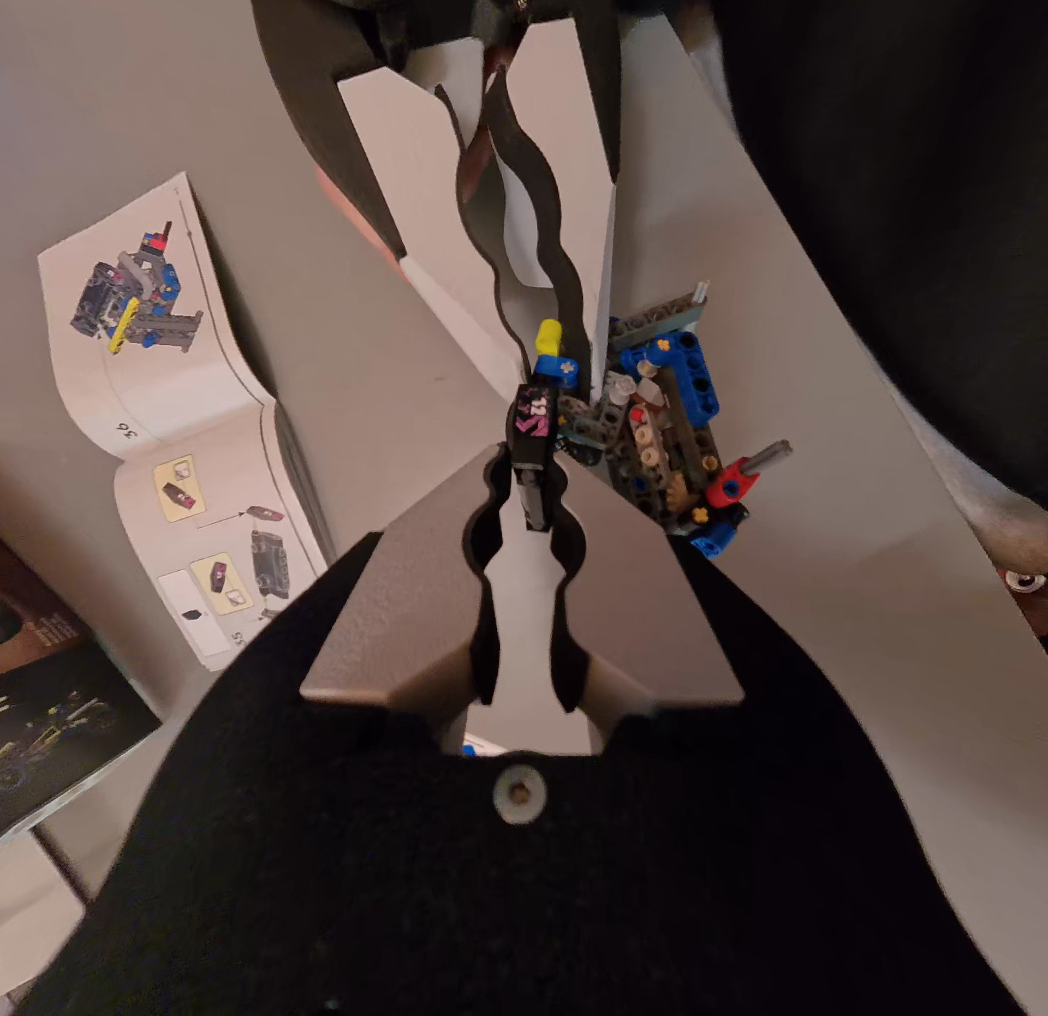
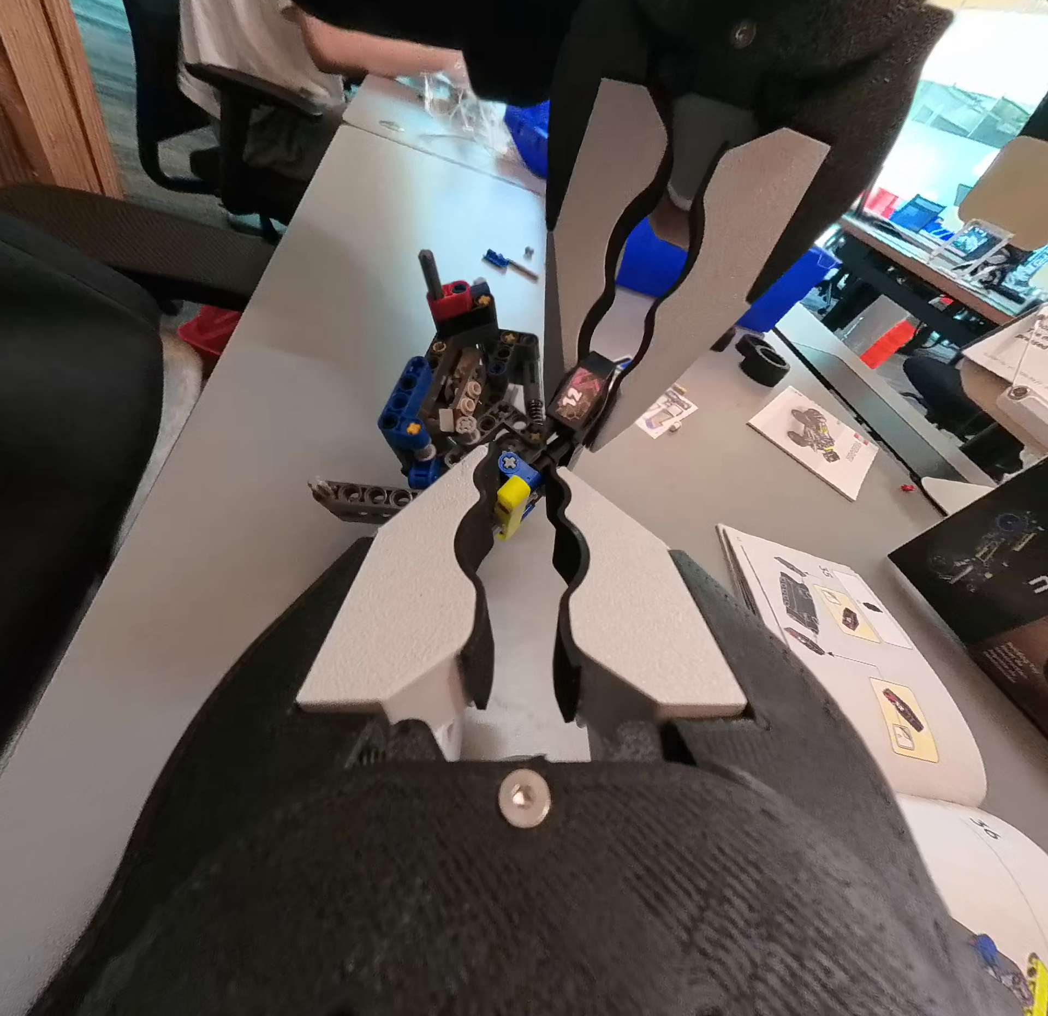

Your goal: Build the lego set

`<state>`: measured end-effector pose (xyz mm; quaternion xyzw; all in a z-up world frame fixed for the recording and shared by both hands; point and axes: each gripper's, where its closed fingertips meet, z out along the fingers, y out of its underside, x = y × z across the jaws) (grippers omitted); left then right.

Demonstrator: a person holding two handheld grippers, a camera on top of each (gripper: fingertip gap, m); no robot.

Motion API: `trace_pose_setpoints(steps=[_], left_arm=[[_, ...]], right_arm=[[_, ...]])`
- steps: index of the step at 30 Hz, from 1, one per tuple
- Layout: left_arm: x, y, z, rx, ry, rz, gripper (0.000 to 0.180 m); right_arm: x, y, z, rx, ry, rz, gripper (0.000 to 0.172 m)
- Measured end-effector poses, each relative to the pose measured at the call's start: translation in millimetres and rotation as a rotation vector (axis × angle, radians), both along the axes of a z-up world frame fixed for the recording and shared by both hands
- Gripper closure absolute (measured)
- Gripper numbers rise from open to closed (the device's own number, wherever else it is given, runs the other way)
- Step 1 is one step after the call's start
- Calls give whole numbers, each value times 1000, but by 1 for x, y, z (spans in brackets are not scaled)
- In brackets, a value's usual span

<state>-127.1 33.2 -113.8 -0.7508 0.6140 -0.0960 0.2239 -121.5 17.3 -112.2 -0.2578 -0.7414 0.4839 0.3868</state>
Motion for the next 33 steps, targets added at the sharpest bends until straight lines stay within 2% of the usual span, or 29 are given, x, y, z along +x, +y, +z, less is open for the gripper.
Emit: trace_pose_setpoints(steps=[6,13,22,24,28,33], left_arm=[[3,-1,0,-8,-68,24,175],[4,-4,-4,-21,-50,-3,175],[-1,-6,-8,20,111,-41,173],[-4,-1,0,90,175,-43,172],[-5,14,19,324,155,-12,170],[-7,20,32,596,231,-41,172]], right_arm=[[2,-2,0,1,-2,20,161],[3,-5,-4,19,-14,42,160],[1,-5,-11,69,-33,27,160],[-3,1,-6,54,1,-20,159],[-8,20,10,62,128,-155,159],[-13,28,19,201,230,-266,159]])
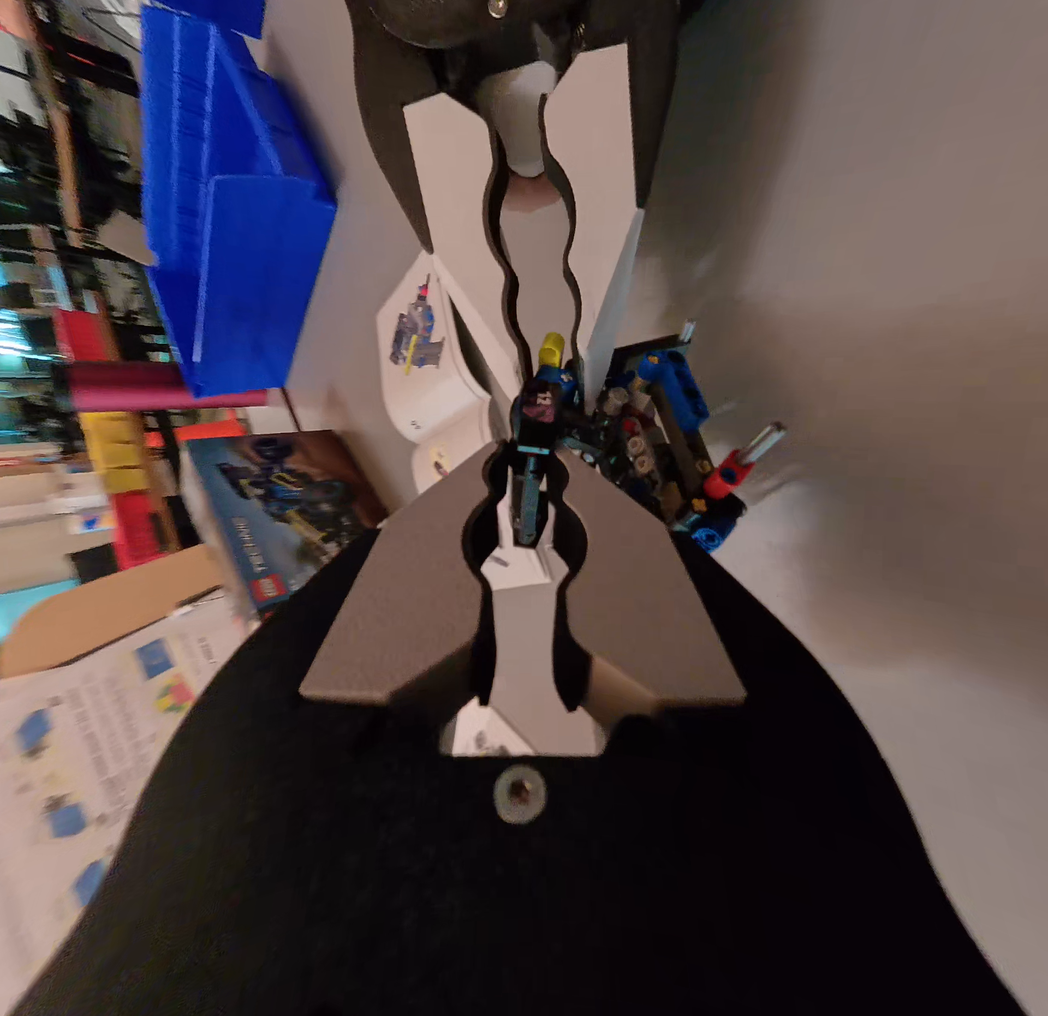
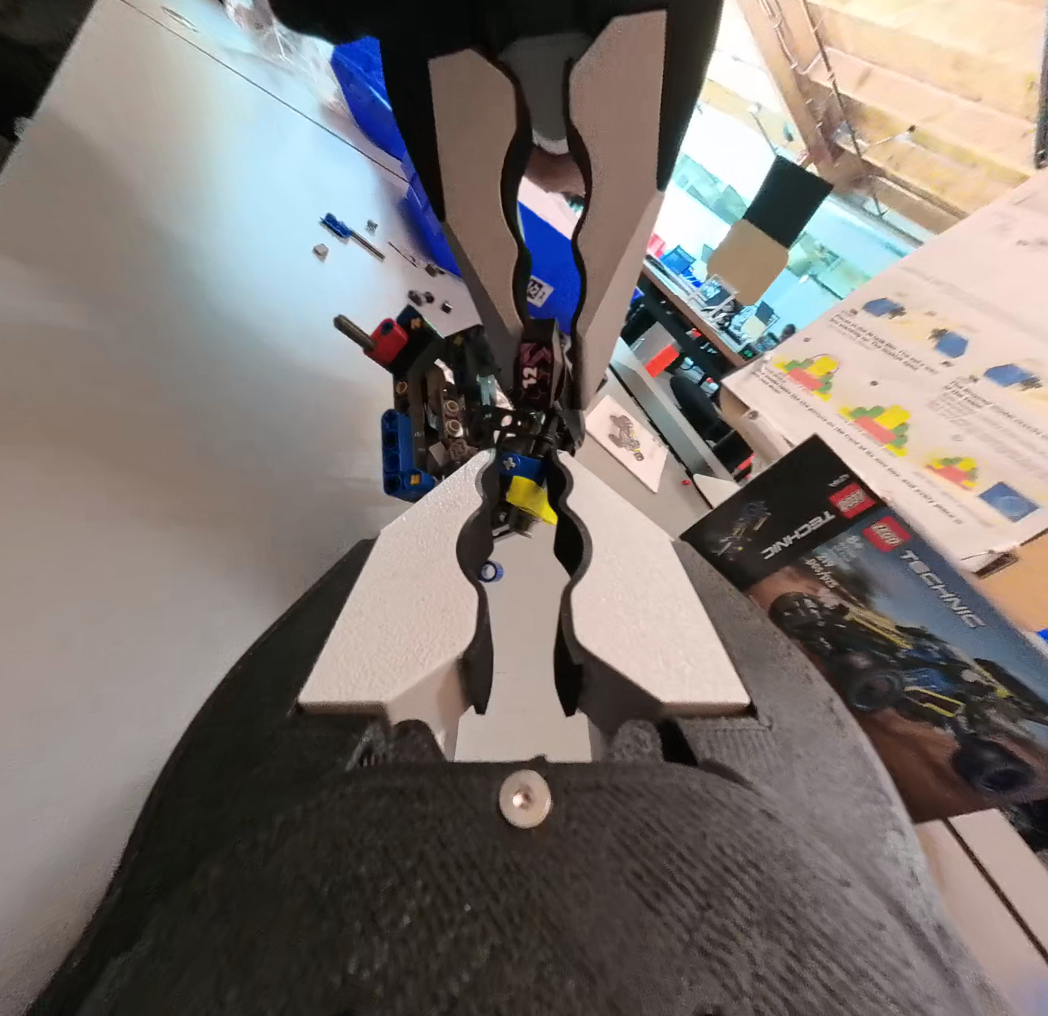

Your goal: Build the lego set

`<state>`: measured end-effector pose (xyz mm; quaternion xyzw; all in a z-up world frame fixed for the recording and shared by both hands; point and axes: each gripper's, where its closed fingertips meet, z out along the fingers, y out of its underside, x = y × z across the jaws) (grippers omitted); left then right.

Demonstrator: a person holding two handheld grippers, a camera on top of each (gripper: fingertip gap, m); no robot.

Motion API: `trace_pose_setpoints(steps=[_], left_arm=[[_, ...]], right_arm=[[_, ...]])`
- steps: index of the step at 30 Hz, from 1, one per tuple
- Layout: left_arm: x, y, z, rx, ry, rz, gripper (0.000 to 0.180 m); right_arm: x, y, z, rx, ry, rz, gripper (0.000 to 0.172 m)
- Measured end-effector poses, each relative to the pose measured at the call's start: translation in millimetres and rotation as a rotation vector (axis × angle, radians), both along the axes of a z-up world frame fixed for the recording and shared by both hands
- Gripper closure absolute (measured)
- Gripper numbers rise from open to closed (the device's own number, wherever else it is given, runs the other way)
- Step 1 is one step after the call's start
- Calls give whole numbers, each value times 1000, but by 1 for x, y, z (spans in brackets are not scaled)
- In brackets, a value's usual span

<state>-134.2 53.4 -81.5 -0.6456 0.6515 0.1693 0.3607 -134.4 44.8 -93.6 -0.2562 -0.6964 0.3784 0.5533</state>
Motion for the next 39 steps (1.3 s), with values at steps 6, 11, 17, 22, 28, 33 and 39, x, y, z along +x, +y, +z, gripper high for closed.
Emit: trace_pose_setpoints(steps=[6,11,17,22,28,33,39], left_arm=[[0,6,12,140,77,22,174],[1,13,32,305,235,36,175],[-16,18,58,547,404,119,174],[-11,19,70,666,436,139,174],[-4,23,74,736,437,170,174],[-1,27,80,823,544,206,174],[9,29,77,863,573,194,174]], right_arm=[[-1,4,9,23,69,-60,159],[2,10,28,-186,156,-41,158],[9,35,51,-532,184,-37,145],[2,37,55,-874,40,-2,138],[4,43,62,-974,112,-33,152],[3,49,64,-1043,137,-136,152],[7,51,70,-1063,186,-184,158]])
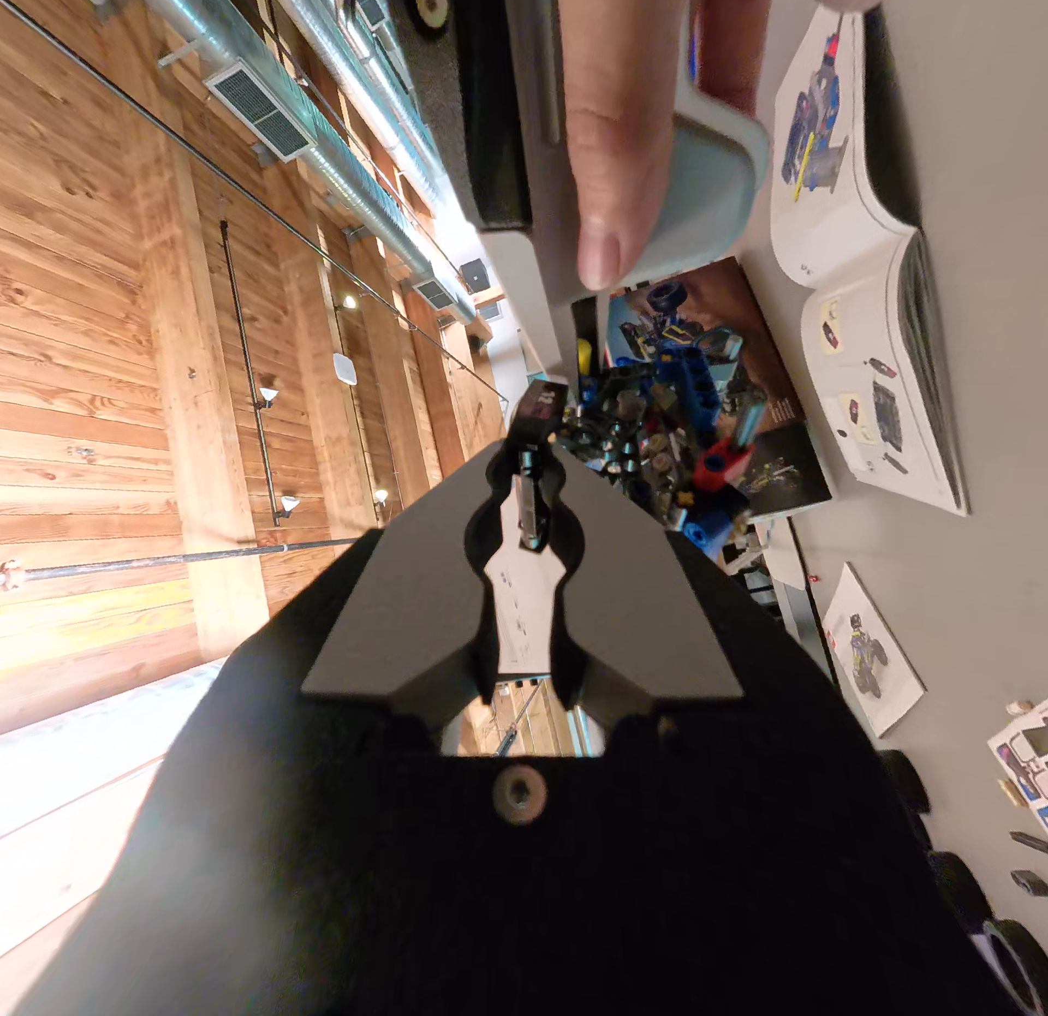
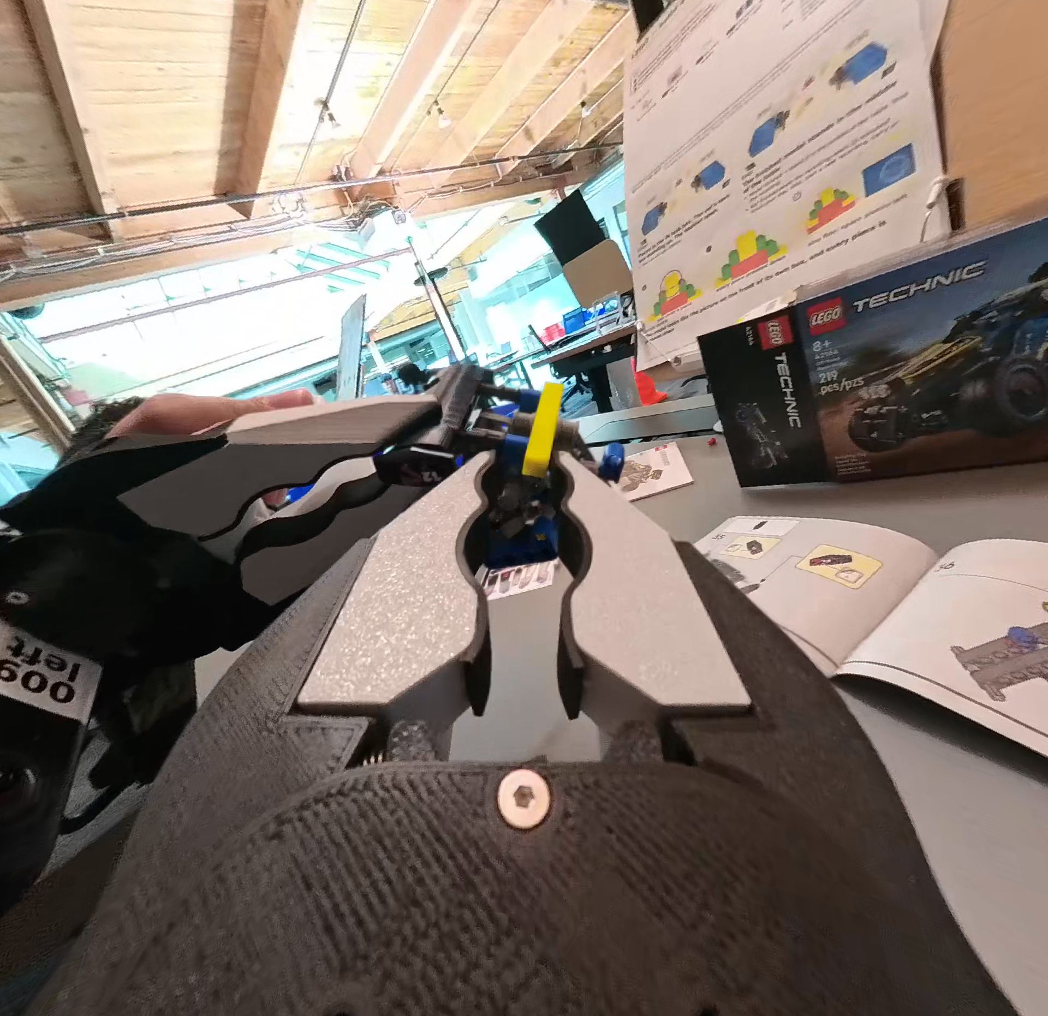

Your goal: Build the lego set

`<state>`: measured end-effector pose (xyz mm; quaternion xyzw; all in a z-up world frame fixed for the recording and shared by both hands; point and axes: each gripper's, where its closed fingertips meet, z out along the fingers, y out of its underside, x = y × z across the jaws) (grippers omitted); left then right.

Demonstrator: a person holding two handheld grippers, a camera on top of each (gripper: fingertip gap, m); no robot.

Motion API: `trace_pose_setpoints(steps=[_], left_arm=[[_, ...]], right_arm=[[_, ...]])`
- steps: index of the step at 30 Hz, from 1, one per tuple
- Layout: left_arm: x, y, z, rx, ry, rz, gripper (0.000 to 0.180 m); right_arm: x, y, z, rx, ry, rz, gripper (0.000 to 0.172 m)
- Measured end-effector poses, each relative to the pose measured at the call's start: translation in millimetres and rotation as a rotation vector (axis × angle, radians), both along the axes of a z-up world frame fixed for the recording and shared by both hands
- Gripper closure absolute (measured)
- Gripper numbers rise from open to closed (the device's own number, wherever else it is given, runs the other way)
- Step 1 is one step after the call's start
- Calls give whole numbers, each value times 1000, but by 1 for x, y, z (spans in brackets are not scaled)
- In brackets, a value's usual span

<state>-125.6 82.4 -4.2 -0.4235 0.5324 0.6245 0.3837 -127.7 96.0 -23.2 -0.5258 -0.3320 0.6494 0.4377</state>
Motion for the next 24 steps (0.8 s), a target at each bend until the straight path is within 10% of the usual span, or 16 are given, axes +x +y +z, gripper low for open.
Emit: trace_pose_setpoints(steps=[24], left_arm=[[-9,-3,-54,-325,-293,2,174]], right_arm=[[-12,-5,-47,324,-168,99,160]])
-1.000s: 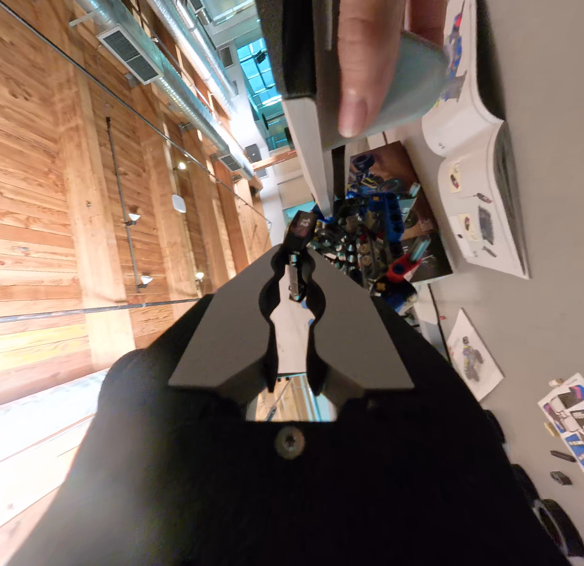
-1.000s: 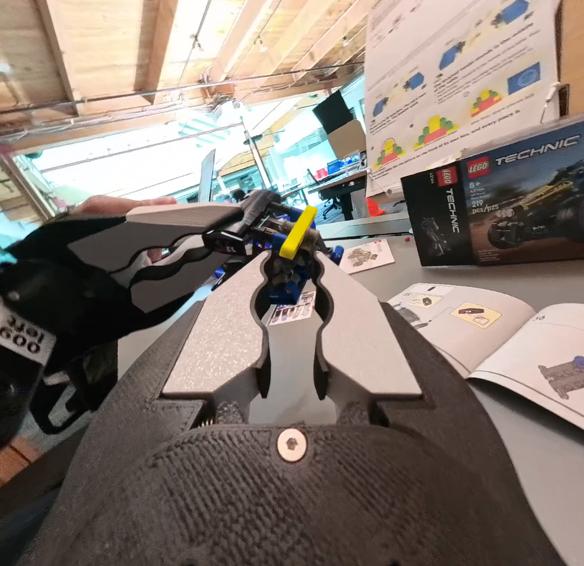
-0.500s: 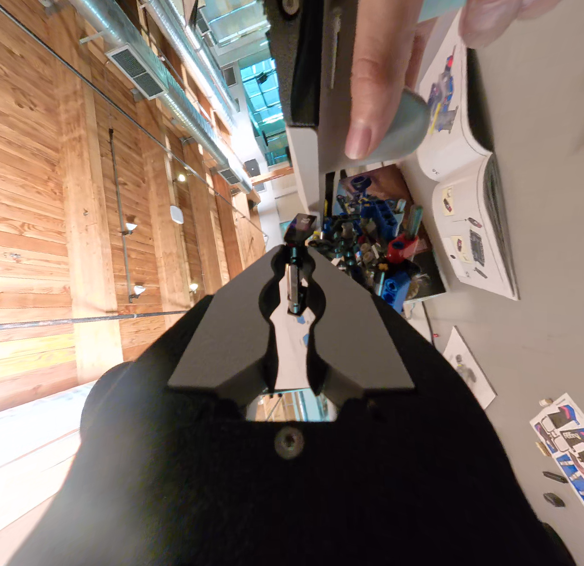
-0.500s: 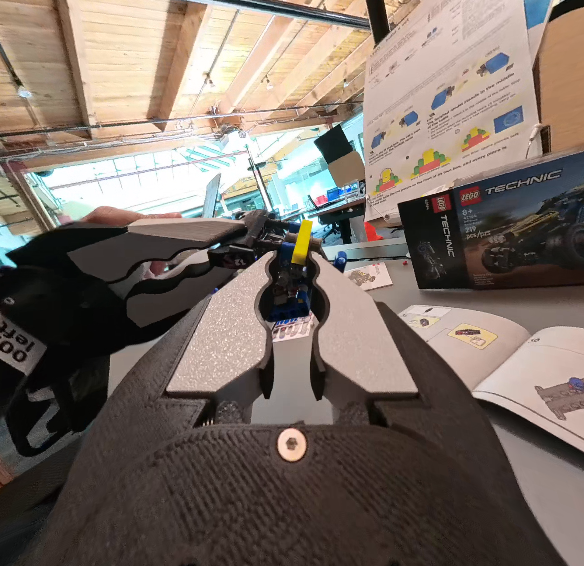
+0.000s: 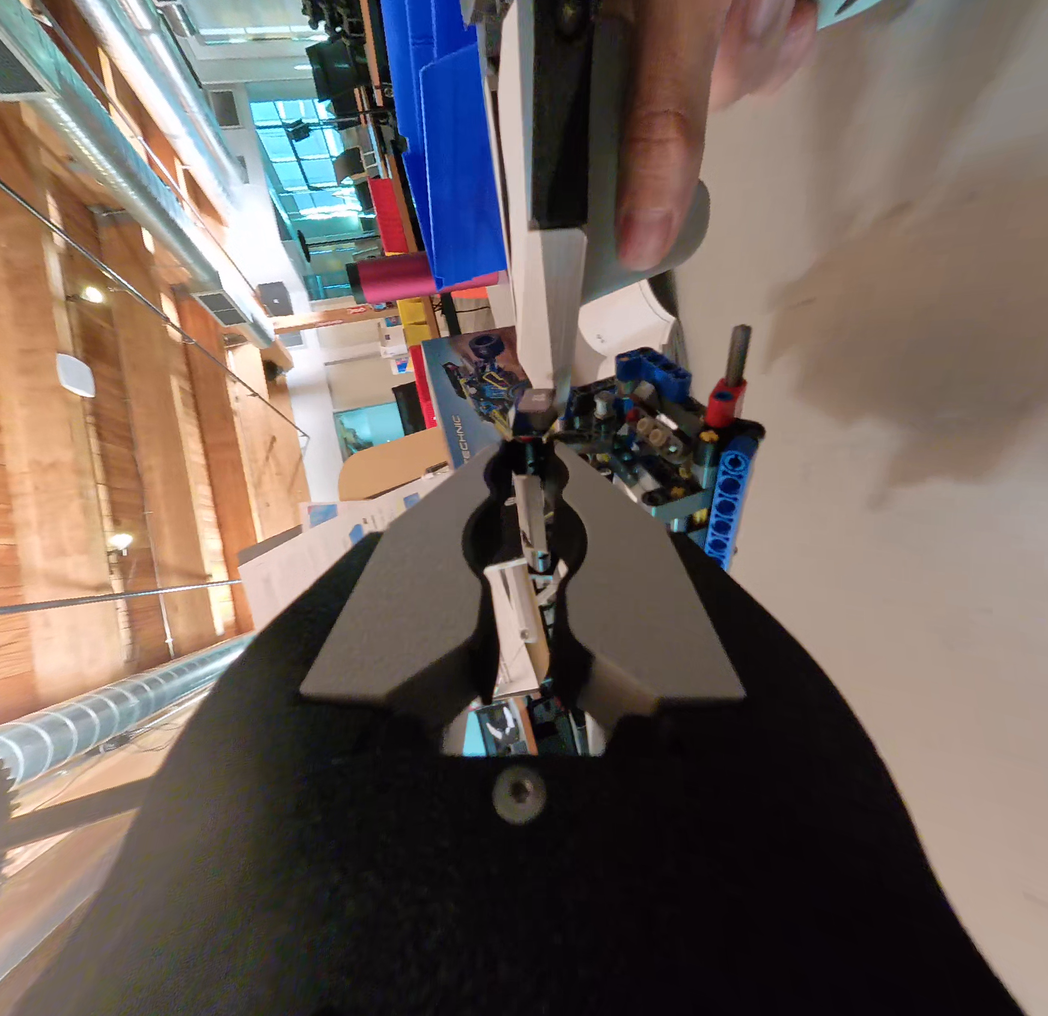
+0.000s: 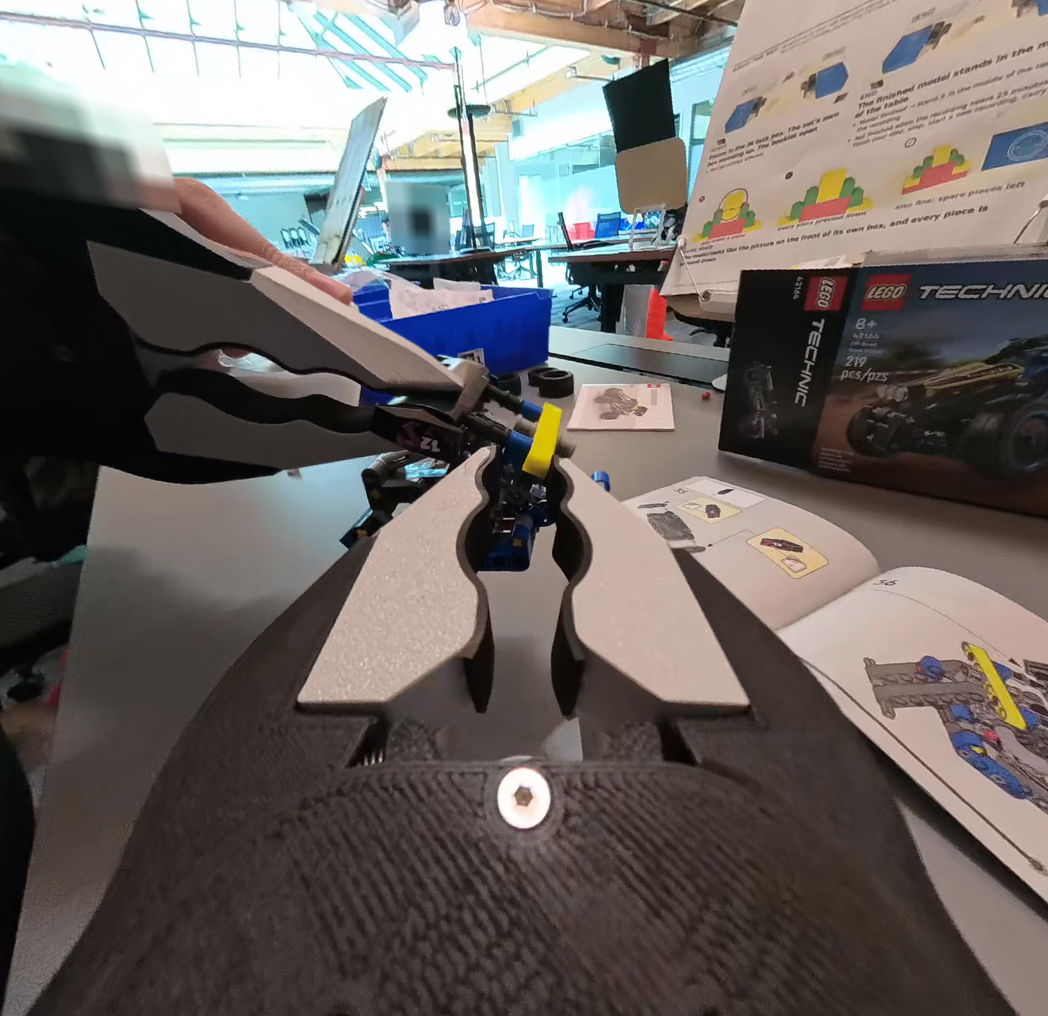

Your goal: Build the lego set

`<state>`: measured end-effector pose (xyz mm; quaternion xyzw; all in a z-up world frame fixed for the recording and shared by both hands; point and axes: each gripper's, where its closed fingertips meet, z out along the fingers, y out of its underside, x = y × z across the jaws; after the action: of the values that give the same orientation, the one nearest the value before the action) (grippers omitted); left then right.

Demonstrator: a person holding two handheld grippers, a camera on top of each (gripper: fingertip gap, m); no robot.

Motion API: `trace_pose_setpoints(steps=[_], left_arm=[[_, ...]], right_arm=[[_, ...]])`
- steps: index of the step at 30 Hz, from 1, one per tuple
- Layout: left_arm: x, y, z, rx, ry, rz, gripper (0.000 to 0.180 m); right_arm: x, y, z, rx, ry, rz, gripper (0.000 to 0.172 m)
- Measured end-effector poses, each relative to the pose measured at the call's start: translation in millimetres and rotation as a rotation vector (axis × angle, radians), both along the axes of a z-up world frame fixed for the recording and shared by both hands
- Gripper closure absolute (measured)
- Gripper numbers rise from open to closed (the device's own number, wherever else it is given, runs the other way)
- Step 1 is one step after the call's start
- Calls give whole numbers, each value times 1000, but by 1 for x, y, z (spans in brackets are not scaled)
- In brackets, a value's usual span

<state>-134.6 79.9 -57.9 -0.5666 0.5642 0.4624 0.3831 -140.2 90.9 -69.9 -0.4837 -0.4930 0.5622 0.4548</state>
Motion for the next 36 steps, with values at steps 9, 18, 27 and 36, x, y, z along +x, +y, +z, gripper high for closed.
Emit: trace_pose_setpoints(steps=[9,18,27,36], left_arm=[[2,1,-6,-37,-57,-16,174],[1,6,-2,-35,-92,-36,171],[-5,2,2,-26,-16,-70,165],[0,-1,10,6,67,-80,168]], right_arm=[[0,0,-3,37,-25,-6,160],[1,6,2,-2,13,-41,159],[11,8,17,50,145,-34,159],[15,4,22,79,206,5,158]])
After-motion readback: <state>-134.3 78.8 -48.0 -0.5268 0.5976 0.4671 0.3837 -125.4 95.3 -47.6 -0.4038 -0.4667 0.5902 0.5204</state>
